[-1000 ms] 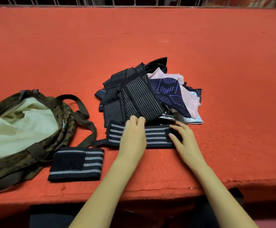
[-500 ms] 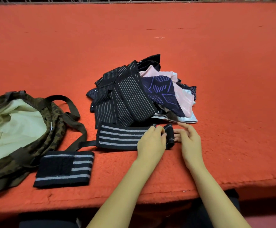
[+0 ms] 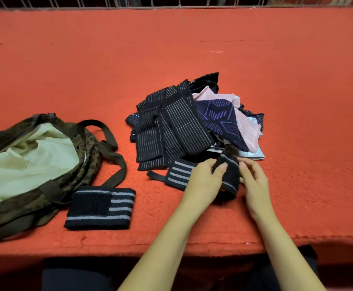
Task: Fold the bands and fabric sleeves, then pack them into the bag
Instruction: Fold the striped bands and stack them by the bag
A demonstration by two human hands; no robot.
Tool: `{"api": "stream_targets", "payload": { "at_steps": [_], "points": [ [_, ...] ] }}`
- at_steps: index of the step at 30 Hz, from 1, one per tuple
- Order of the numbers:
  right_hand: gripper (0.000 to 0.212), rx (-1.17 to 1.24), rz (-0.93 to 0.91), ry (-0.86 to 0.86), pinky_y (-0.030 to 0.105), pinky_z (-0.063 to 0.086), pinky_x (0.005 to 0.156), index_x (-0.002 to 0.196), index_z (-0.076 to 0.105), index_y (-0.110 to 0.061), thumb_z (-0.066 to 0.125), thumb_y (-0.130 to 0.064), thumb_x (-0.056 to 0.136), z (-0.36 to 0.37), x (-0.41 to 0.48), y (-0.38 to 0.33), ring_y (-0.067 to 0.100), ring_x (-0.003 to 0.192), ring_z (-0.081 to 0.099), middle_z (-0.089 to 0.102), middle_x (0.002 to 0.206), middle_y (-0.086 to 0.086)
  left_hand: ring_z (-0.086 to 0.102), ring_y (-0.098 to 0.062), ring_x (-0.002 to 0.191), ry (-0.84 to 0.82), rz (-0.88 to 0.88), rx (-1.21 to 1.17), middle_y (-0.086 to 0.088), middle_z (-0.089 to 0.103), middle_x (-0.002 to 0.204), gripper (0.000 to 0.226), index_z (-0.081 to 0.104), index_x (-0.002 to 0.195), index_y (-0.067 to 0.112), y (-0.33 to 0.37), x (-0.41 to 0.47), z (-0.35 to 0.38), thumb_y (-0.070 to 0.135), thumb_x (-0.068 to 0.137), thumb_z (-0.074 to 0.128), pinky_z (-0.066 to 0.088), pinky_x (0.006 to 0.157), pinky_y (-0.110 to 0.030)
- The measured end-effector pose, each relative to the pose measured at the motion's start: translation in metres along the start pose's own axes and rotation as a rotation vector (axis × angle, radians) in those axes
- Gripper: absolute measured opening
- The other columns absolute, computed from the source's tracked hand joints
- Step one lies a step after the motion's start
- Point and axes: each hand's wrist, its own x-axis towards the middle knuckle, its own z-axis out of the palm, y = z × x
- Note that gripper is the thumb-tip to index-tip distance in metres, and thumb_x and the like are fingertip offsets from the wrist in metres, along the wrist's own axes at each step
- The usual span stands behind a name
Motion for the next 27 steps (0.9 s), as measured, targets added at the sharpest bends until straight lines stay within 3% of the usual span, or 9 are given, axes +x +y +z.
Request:
{"api": "stream_targets", "payload": {
  "at_steps": [5,8,10,13,16,20,23,25,27],
  "points": [
    [0.029,-0.344,-0.053,-0.146,0.014,0.043,0.070,0.115,0.051,-0.023,0.064,-0.023,0.089,0.012,-0.003,0.005,0.012,0.080,0.054,0.057,0.094,0.001,0.062,-0.026,0.096,0.277,-0.103,0.052,-0.012,0.068,0.100,0.022,0.054,0.107,0.006,-0.043,-0.002,-0.036,0.021,0.091,0.060,0.041,0.080,-0.030],
    [0.044,-0.509,-0.066,-0.164,0.027,0.044,0.073,0.115,0.050,-0.032,0.062,-0.051,0.076,0.019,-0.002,0.006,0.019,0.081,0.054,0.058,0.087,-0.005,0.061,-0.026,0.085,0.350,-0.137,0.138,-0.010,0.066,0.089,0.023,0.056,0.097,0.005,-0.059,0.001,-0.050,0.025,0.089,0.064,0.035,0.067,-0.027],
    [0.057,-0.567,-0.060,-0.170,0.035,0.044,0.074,0.116,0.054,-0.031,0.051,-0.065,0.070,0.027,-0.003,0.004,0.023,0.079,0.054,0.058,0.080,-0.010,0.057,-0.025,0.088,0.378,-0.115,0.233,-0.007,0.062,0.090,0.025,0.061,0.094,0.007,-0.068,0.006,-0.054,0.030,0.086,0.067,0.035,0.071,-0.026],
    [0.065,-0.680,-0.064,-0.156,0.043,0.043,0.084,0.119,0.055,-0.029,0.044,-0.068,0.068,0.038,-0.009,-0.003,0.020,0.083,0.056,0.058,0.083,-0.014,0.050,-0.024,0.096,0.405,-0.086,0.307,-0.007,0.053,0.096,0.028,0.064,0.097,0.008,-0.078,0.010,-0.052,0.034,0.085,0.067,0.035,0.086,-0.030],
    [0.067,-0.674,-0.067,-0.155,0.047,0.044,0.086,0.122,0.053,-0.029,0.045,-0.067,0.067,0.039,-0.013,-0.009,0.017,0.081,0.055,0.053,0.080,-0.019,0.050,-0.024,0.093,0.432,-0.068,0.305,-0.004,0.052,0.093,0.027,0.061,0.096,0.010,-0.082,0.010,-0.049,0.035,0.087,0.063,0.033,0.082,-0.029],
    [0.053,-0.567,-0.099,-0.177,0.045,0.045,0.085,0.128,0.045,-0.030,0.069,-0.037,0.081,0.036,-0.013,-0.007,0.008,0.075,0.050,0.054,0.082,-0.013,0.048,-0.020,0.086,0.430,-0.041,0.330,0.003,0.051,0.087,0.025,0.052,0.093,0.013,-0.082,0.008,-0.048,0.036,0.089,0.060,0.029,0.073,-0.025],
    [0.059,-0.315,-0.160,-0.163,0.023,0.045,0.090,0.135,0.038,-0.023,0.065,-0.004,0.086,0.035,-0.017,-0.008,-0.004,0.096,0.053,0.052,0.113,-0.012,0.051,-0.015,0.077,0.378,-0.014,0.109,0.007,0.051,0.080,0.030,0.044,0.100,0.020,-0.080,0.004,-0.047,0.033,0.084,0.068,0.038,0.072,-0.025],
    [0.063,-0.206,-0.153,-0.120,0.010,0.043,0.083,0.138,0.034,-0.019,0.061,0.004,0.086,0.035,-0.016,-0.009,-0.009,0.094,0.054,0.050,0.111,-0.010,0.049,-0.010,0.072,0.332,0.018,0.042,0.010,0.048,0.075,0.033,0.044,0.105,0.024,-0.079,0.001,-0.048,0.031,0.084,0.069,0.037,0.068,-0.020],
    [0.062,-0.127,-0.107,-0.121,0.009,0.044,0.079,0.139,0.032,-0.019,0.059,0.004,0.087,0.035,-0.014,-0.008,-0.007,0.088,0.059,0.053,0.104,-0.005,0.044,-0.006,0.068,0.292,0.071,0.116,0.011,0.043,0.070,0.017,0.048,0.086,0.027,-0.081,0.001,-0.048,0.032,0.088,0.064,0.031,0.063,-0.016]
  ]
}}
